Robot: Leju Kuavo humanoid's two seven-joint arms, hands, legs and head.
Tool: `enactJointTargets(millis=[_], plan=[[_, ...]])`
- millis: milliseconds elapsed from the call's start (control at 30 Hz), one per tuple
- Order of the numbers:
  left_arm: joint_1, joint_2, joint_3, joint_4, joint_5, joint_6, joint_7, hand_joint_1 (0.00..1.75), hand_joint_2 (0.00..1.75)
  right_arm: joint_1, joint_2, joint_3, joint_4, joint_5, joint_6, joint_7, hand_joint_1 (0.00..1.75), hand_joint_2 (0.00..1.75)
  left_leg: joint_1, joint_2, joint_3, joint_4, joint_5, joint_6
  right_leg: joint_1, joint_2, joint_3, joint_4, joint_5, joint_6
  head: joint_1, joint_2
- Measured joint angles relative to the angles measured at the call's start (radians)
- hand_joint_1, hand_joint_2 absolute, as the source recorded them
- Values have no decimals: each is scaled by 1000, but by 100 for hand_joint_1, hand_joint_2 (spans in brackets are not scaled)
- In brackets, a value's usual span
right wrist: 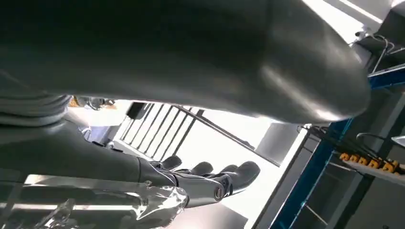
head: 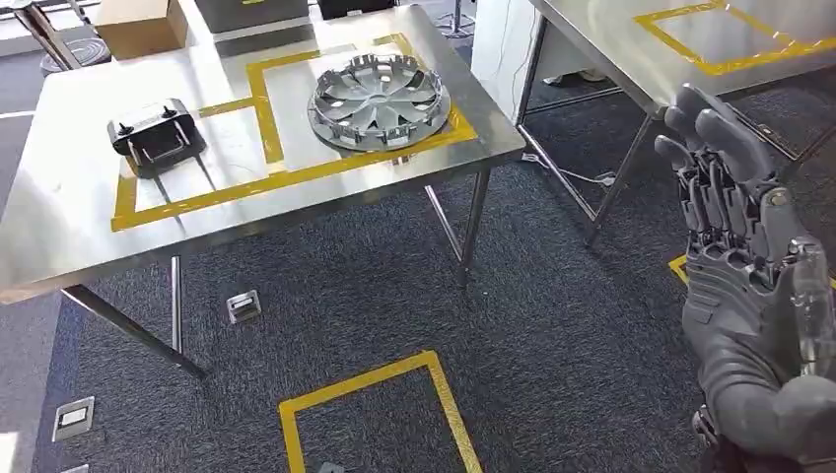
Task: Take the parts from the cabinet and place them on the table.
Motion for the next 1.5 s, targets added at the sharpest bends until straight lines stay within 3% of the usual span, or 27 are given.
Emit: enactJointTargets(millis=[33,67,100,200,233,333,367,400,467,533,600,700,733,800,867,900,967,1033,1067,1133,1200,1233,1300,1367,1400,1433,1500], plan=[[3,0,0,0,0,0,3,0,0,0,0,0,0,-2,0,-1,0,0,2,0,56,-83,17,1,0,1,-12,6,6,4,-2,0],[7,0,-1,0,0,0,3,0,0,1,0,-1,0,-3,0,-2,0,0,1,-3,94,-158,-23,4,2,2,-21,9,15,11,-3,0],[10,1,-1,0,0,0,3,0,0,-1,0,-2,0,-5,0,-3,0,0,-4,-6,108,-191,-27,15,3,2,-25,10,24,18,0,0],[13,0,-1,0,0,-1,3,0,0,0,0,-2,0,-7,0,-4,0,0,-10,-5,79,-189,-2,43,-1,1,-24,-9,57,40,1,0],[12,0,-1,0,1,-1,3,0,0,0,-1,-2,0,-7,0,-5,0,0,-2,-1,71,-195,12,54,-5,4,-32,-5,46,45,2,0],[10,-1,-1,0,5,-1,3,0,0,2,-1,-2,1,-8,-1,-7,0,0,-9,3,35,-195,45,71,-2,7,-76,154,-125,49,15,0],[8,-1,-1,0,12,0,3,0,0,5,-1,-2,1,-10,-2,-9,0,0,-13,3,25,-193,56,74,-2,7,-93,234,-165,49,17,0],[6,-2,-1,0,14,1,4,0,0,7,-1,-2,2,-11,-2,-11,0,0,-17,4,11,-191,66,76,-1,7,-99,290,-172,49,18,0],[1,-5,0,-1,16,1,5,0,0,12,-1,-2,3,-13,-2,-13,0,0,-25,3,-19,-185,83,78,2,7,-61,283,-117,40,19,0],[-3,-6,-1,-1,16,1,6,0,0,12,-1,-3,5,-14,-3,-14,0,0,-32,2,-39,-181,99,78,15,8,54,120,-63,14,19,0],[-5,-12,0,-3,18,3,9,0,0,12,-1,-7,6,-19,-3,-14,0,0,-38,2,-52,-178,113,72,24,5,140,-25,-91,-9,16,0],[-6,-12,0,-3,18,13,10,0,0,13,-3,-9,7,-23,-4,-17,0,0,-27,3,-65,-180,136,56,36,6,131,-37,-80,-11,21,0],[-6,-10,0,-3,18,13,10,0,0,13,-3,-10,8,-24,-4,-17,0,0,-31,2,-70,-177,134,52,19,0,130,-56,-64,-9,22,0],[-6,-10,0,-4,18,16,10,0,0,14,-3,-11,9,-24,-4,-18,0,0,-25,-3,-85,-122,49,32,18,-5,114,-58,-46,-13,14,0],[-11,-9,0,-4,18,19,11,0,0,17,-3,-11,11,-27,-4,-18,0,0,-11,-3,-112,36,-61,16,17,-8,91,-53,-29,-10,11,0],[-11,-8,0,-4,18,19,11,0,0,17,-3,-11,13,-29,-4,-19,0,0,-7,-2,-113,90,-80,9,14,-8,78,-49,-22,-7,11,0],[-10,-5,0,-4,19,19,12,0,0,18,-3,-11,16,-32,-4,-20,0,0,2,-2,-76,92,-38,-3,8,-8,45,-34,-9,0,7,0],[-4,-4,0,-4,19,18,18,0,0,18,-3,-11,17,-32,-4,-21,0,0,12,-2,17,-42,34,-13,-1,-7,10,-10,0,11,5,0],[-1,-4,-1,-4,20,18,21,0,0,18,-3,-12,17,-32,-3,-21,0,0,14,-4,51,-115,13,-20,-2,-7,-3,0,3,17,2,0],[5,-4,-1,-4,20,17,21,0,0,19,-4,-14,17,-34,-3,-22,0,0,6,-10,73,-161,-16,0,2,-6,-19,6,19,31,-4,0],[7,-4,-1,-4,19,17,21,0,0,18,-5,-17,17,-35,-2,-24,0,0,2,-10,61,-160,-12,12,0,-7,-24,4,37,41,-1,0],[7,-5,-1,-4,19,17,20,0,0,19,-5,-17,18,-37,-2,-24,0,0,1,-9,43,-165,-1,28,0,-6,-26,-1,48,49,0,0],[5,-5,-1,-4,19,17,20,0,0,18,-6,-18,19,-42,-1,-24,0,0,4,-4,36,-170,19,51,-3,2,-45,32,-16,54,6,0],[2,-6,-1,-5,21,17,20,0,0,20,-7,-19,20,-42,-2,-24,0,0,-1,-2,10,-169,42,63,-3,7,-84,182,-137,57,17,0],[0,-6,-1,-5,22,17,20,0,0,22,-7,-19,22,-42,-2,-24,0,0,-5,-1,-3,-168,51,67,-3,7,-100,256,-170,58,19,0],[-1,-6,-1,-6,22,17,19,0,0,23,-7,-19,23,-42,-2,-24,0,0,-9,-1,-16,-167,61,68,-2,7,-104,308,-176,56,19,0],[-5,-6,-1,-7,22,17,19,0,0,26,-7,-19,25,-42,-2,-24,0,0,-15,-1,-42,-164,79,69,2,7,-59,282,-124,46,21,0]])
